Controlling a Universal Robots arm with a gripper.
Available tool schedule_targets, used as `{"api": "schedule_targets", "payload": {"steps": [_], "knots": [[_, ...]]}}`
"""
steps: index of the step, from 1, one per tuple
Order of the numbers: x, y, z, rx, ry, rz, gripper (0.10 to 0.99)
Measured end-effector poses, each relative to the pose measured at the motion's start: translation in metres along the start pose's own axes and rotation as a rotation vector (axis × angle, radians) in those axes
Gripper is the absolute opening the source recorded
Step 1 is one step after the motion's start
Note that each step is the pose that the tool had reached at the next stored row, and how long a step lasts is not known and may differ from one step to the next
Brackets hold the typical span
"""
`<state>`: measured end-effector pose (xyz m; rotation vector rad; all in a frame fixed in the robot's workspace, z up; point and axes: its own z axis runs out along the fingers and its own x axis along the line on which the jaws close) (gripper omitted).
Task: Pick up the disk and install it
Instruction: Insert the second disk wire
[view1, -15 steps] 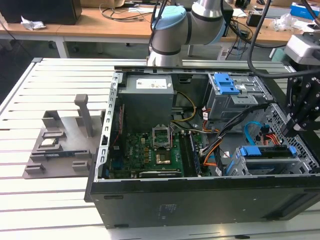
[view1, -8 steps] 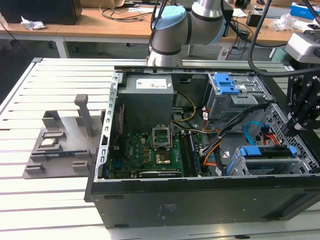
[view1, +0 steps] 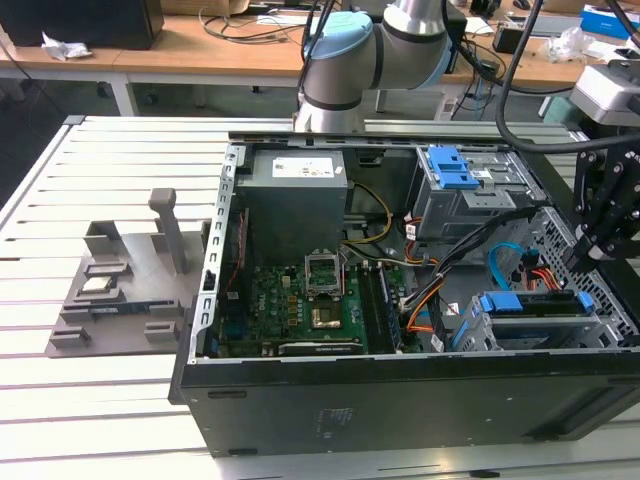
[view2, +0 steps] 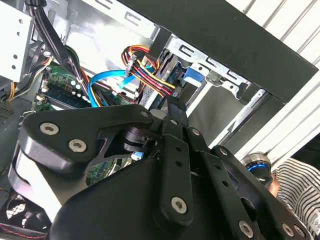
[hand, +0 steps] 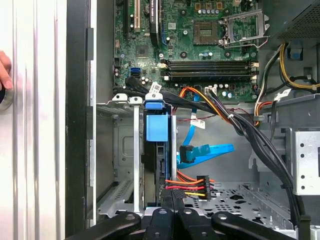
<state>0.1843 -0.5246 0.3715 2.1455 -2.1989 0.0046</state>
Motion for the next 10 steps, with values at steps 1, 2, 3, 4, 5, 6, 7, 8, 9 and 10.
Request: {"api": "schedule_targets", "payload": {"steps": [1, 2, 3, 4, 5, 6, 7, 8, 9, 10], "knots": [[0.0, 0.0, -0.0001, 0.0, 0.0001, 0.0, 0.106], [0.0, 0.0, -0.0001, 0.0, 0.0, 0.0, 0.106], [0.0, 0.0, -0.0001, 0.0, 0.0, 0.0, 0.114], [0.0, 0.0, -0.0001, 0.0, 0.0, 0.0, 0.173], [0.0, 0.0, -0.0001, 0.0, 0.0, 0.0, 0.235], [0.0, 0.0, -0.0001, 0.0, 0.0, 0.0, 0.361], [-0.0002, 0.0, -0.0003, 0.0, 0.0002, 0.0, 0.361], [-0.0014, 0.0002, -0.0005, 0.0, 0.0006, 0.0, 0.361], [-0.0063, 0.0014, -0.0004, 0.0, 0.0, 0.0, 0.361], [-0.0127, 0.0046, -0.0006, 0.0, 0.0, 0.0, 0.361]]}}
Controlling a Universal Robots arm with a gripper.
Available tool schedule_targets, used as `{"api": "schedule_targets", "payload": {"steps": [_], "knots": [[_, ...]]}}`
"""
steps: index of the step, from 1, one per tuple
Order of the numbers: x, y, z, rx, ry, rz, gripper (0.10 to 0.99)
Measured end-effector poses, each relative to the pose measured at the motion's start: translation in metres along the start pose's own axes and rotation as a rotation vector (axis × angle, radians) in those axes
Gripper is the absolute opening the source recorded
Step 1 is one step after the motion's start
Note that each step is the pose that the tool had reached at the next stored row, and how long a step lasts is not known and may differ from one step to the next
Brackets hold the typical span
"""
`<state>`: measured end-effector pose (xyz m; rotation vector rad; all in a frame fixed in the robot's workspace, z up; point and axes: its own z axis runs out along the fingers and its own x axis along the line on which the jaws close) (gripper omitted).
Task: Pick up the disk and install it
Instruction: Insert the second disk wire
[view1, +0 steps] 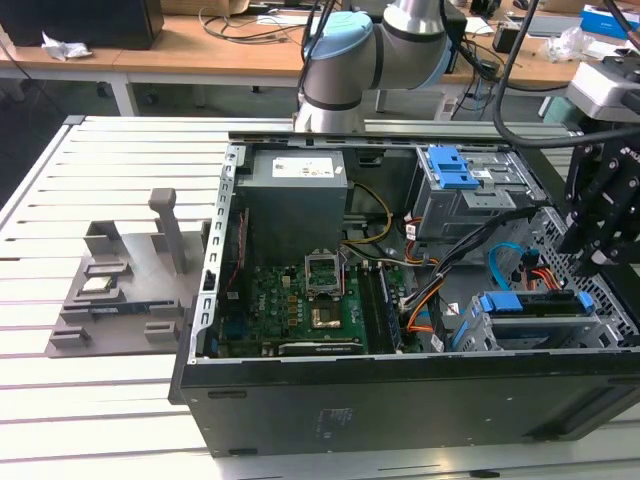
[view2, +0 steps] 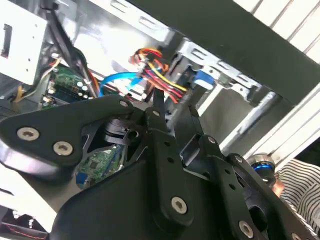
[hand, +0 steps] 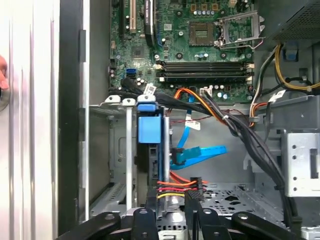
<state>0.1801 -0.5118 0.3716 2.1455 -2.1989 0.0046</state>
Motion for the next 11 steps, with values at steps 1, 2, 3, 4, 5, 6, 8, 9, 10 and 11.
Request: {"api": "schedule_targets", "payload": {"steps": [1, 2, 3, 4, 5, 6, 8, 9, 10, 11], "knots": [[-0.0039, 0.0048, 0.0, 0.0, 0.0001, 0.0, 0.361], [-0.0044, 0.0096, 0.0002, 0.0, 0.0, 0.0, 0.361], [-0.0044, 0.0132, 0.0004, 0.0, 0.0, 0.0, 0.361], [-0.0043, 0.0157, 0.0005, 0.0, 0.0, 0.0, 0.361], [-0.0041, 0.0218, 0.0008, 0.0, 0.0002, 0.0, 0.361], [-0.0039, 0.0287, 0.0011, 0.0, 0.0001, 0.0, 0.361], [-0.0033, 0.0338, 0.0015, 0.0, 0.0002, -0.001, 0.361], [-0.0024, 0.0381, 0.0022, 0.001, 0.0002, -0.006, 0.361], [-0.0022, 0.0394, 0.0025, 0.001, 0.0005, -0.009, 0.361], [-0.0022, 0.0394, 0.0025, 0.001, 0.0005, -0.009, 0.361]]}}
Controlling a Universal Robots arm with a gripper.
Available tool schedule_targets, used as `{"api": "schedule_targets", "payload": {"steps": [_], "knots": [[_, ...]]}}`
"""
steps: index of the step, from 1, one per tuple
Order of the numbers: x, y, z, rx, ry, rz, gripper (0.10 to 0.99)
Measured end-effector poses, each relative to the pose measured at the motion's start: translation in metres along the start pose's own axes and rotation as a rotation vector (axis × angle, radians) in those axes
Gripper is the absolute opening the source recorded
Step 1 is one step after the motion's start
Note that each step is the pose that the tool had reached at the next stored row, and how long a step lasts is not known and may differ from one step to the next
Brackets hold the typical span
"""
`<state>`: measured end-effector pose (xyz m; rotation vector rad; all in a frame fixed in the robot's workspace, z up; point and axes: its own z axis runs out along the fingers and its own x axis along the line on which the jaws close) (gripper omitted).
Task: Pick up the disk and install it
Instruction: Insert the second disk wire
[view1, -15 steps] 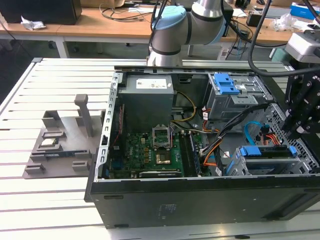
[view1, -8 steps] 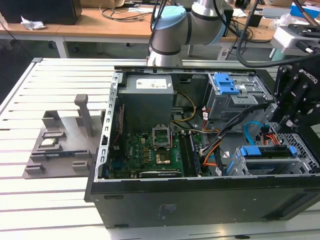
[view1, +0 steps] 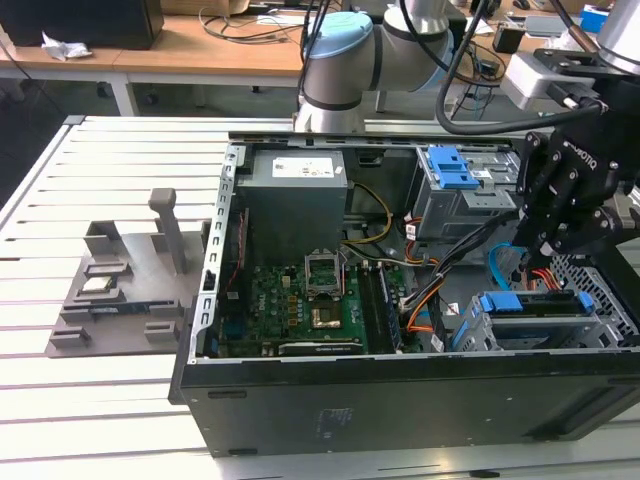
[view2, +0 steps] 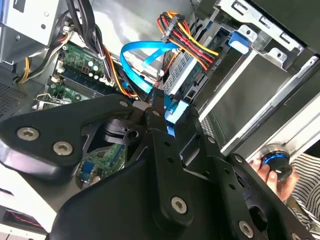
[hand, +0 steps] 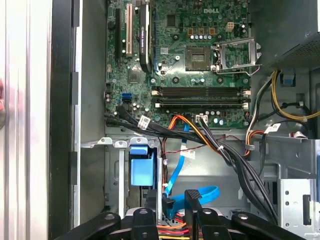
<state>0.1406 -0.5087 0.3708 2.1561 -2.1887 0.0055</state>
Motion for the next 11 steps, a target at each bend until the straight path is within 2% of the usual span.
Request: {"api": "schedule_targets", "payload": {"steps": [4, 7, 11], "knots": [[0.0, 0.0, 0.0, 0.0, 0.0001, -0.001, 0.345], [0.0, 0.0, 0.0, 0.0, 0.0001, -0.001, 0.161], [0.0011, 0.0, 0.0001, 0.0, 0.0003, -0.002, 0.161]]}}
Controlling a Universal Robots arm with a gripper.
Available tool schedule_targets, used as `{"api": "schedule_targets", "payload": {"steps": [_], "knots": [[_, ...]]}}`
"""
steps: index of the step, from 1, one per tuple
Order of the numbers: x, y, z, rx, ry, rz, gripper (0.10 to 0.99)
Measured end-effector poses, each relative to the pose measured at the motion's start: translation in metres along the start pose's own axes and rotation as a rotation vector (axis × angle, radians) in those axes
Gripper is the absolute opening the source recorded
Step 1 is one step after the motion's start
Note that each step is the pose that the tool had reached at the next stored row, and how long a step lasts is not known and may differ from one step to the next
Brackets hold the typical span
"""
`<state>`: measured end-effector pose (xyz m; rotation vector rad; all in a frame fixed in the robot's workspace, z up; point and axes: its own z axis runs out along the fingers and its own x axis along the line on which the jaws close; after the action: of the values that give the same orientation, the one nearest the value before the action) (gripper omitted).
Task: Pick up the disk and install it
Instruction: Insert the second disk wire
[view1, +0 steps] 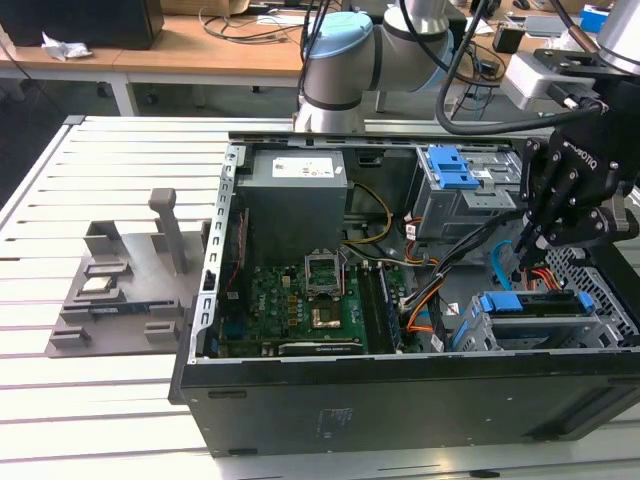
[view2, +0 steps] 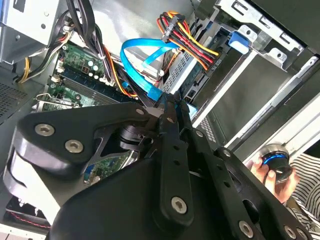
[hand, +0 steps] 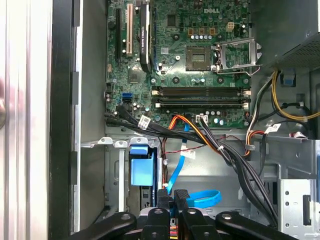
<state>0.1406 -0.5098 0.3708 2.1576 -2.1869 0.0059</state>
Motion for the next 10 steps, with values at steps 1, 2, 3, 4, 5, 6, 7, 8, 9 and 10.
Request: {"api": "schedule_targets", "payload": {"steps": [1, 2, 3, 4, 5, 6, 7, 8, 9, 10], "knots": [[0.0013, 0.0, 0.0002, 0.0, 0.0015, 0.0, 0.161], [0.0066, -0.0002, 0.0009, 0.0, 0.0054, 0.0, 0.161], [0.0121, -0.0005, 0.0031, 0.0, 0.0056, 0.0, 0.161], [0.015, -0.0012, 0.0052, 0.0, 0.0056, 0.0, 0.161], [0.0169, -0.0022, 0.0071, 0.0, 0.0055, 0.0, 0.161], [0.0176, -0.0056, 0.0099, 0.0, 0.0057, 0.0, 0.161], [0.0176, -0.0074, 0.011, 0.0, 0.0061, 0.0, 0.161], [0.0175, -0.0085, 0.0123, 0.0, 0.0061, 0.0, 0.161], [0.0174, -0.0105, 0.0149, 0.0, 0.0062, 0.0, 0.161], [0.0172, -0.0127, 0.0173, 0.0, 0.0065, 0.0, 0.161]]}}
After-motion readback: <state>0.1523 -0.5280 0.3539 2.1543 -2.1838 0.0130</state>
